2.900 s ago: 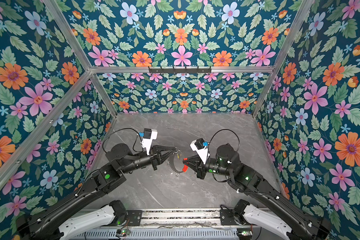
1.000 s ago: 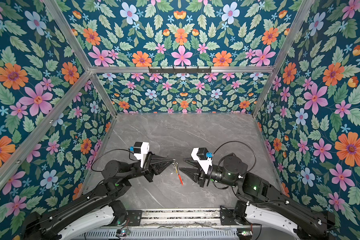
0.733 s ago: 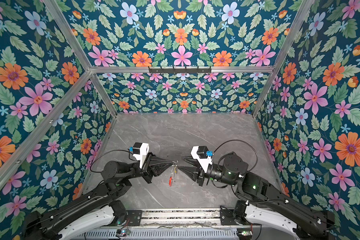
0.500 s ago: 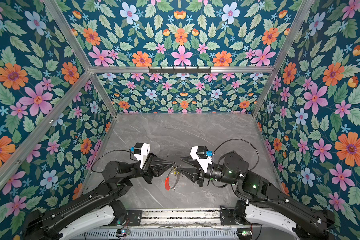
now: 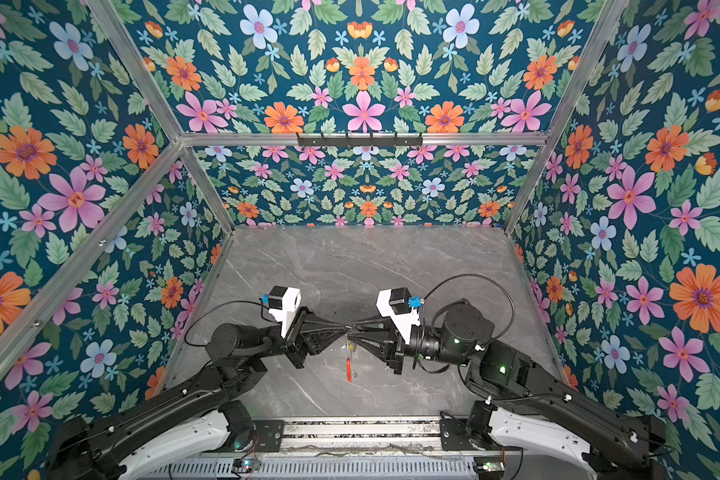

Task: Remove the keys from the keyring

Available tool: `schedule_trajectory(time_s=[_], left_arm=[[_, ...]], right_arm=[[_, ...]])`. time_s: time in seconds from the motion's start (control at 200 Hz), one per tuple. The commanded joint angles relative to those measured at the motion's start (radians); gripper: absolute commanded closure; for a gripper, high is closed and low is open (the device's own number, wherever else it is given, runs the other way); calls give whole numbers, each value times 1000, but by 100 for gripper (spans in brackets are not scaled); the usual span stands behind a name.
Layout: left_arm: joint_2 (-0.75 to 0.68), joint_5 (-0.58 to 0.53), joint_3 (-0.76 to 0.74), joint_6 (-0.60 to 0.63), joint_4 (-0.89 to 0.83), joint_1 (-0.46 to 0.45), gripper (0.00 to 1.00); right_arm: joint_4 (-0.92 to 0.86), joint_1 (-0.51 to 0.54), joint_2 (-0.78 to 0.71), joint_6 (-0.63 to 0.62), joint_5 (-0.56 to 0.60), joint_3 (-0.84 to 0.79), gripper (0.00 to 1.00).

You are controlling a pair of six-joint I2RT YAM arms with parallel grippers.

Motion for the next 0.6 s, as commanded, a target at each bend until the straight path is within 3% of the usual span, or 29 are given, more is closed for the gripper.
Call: schedule_trajectory(time_s=[0.0, 0.445, 0.595], left_arm=[[5, -3, 0, -11, 63, 0, 100], [11, -16, -2, -7, 66, 0, 100], [14, -22, 0, -5, 61, 0, 100]], right_arm=[[18, -2, 5, 26, -8, 1, 79], [7, -21, 0, 48, -17, -11, 100], [-6, -25, -2, 51, -23, -6, 100]])
